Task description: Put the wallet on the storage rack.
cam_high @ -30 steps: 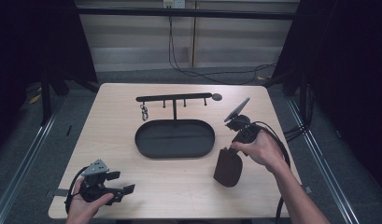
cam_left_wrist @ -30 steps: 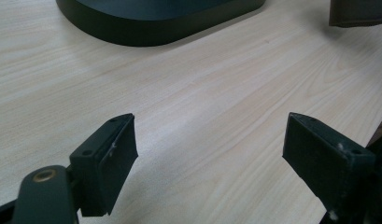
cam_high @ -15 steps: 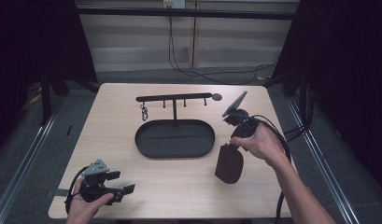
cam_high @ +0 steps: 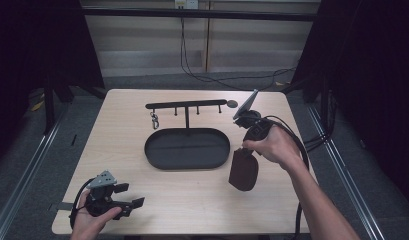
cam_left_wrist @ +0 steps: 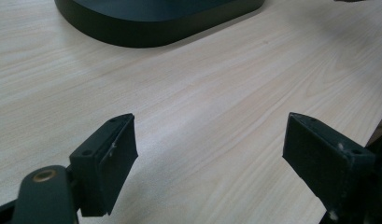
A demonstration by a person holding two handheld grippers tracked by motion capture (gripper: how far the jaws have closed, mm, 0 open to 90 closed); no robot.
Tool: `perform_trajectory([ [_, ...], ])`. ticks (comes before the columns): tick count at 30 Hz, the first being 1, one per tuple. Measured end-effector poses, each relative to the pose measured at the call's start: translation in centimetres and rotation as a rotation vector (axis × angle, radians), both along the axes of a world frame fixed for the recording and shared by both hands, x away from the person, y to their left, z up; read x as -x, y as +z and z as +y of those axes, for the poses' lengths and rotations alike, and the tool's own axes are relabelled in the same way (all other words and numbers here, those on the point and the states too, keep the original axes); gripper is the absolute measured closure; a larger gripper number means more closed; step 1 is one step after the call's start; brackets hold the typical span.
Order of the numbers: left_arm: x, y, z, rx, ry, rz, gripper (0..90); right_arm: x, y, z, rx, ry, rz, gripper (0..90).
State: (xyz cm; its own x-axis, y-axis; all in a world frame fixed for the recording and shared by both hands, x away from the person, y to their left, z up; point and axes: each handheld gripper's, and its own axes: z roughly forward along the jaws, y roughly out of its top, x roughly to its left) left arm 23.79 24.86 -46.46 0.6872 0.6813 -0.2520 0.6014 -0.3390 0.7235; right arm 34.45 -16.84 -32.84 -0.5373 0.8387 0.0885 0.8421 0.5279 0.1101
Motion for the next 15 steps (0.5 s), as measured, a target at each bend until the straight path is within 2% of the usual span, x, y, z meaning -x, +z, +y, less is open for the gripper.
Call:
perform_trajectory([
  [4,0.0,0.0,-0.1,0.002,-0.009,0.003,16.8,-0.4,0.3,0.4,0.002,0.001,-0.004,82.0],
  [6,0.0,0.0,-0.1,0.003,-0.009,0.003,16.6,-0.6,0.6,0.6,-0.003,0.002,-0.033,82.0],
  [8,0.0,-0.1,0.0,0.004,-0.010,0.006,16.3,-0.8,0.8,0.9,0.000,0.006,-0.032,82.1],
  [15,-0.1,0.0,-0.1,0.005,-0.017,0.009,16.3,-1.9,1.4,1.2,-0.028,-0.001,-0.055,82.2],
])
